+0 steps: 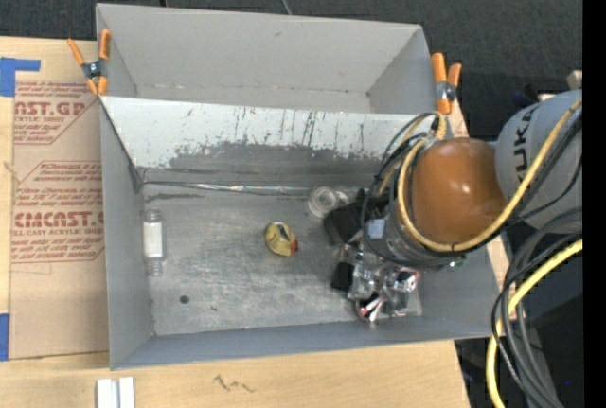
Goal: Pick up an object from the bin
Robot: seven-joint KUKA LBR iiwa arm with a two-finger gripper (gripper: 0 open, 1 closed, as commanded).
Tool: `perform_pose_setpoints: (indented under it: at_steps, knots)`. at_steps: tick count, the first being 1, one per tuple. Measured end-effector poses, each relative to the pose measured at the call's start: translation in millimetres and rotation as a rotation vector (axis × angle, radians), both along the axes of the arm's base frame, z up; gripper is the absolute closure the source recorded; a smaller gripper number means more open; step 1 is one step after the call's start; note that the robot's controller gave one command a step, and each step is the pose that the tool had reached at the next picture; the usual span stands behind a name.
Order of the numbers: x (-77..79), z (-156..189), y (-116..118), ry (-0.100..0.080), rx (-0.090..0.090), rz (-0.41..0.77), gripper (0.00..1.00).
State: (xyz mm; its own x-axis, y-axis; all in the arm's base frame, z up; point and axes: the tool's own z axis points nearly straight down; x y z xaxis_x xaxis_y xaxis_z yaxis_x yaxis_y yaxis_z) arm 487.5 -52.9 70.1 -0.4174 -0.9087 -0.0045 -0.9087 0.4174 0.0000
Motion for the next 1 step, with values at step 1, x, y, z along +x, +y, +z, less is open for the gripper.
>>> perform_pose_setpoints:
  at_steps: [1]
  knots:
    - [4.7,52.8,5.5,0.009,-0.001,-0.005,1.00]
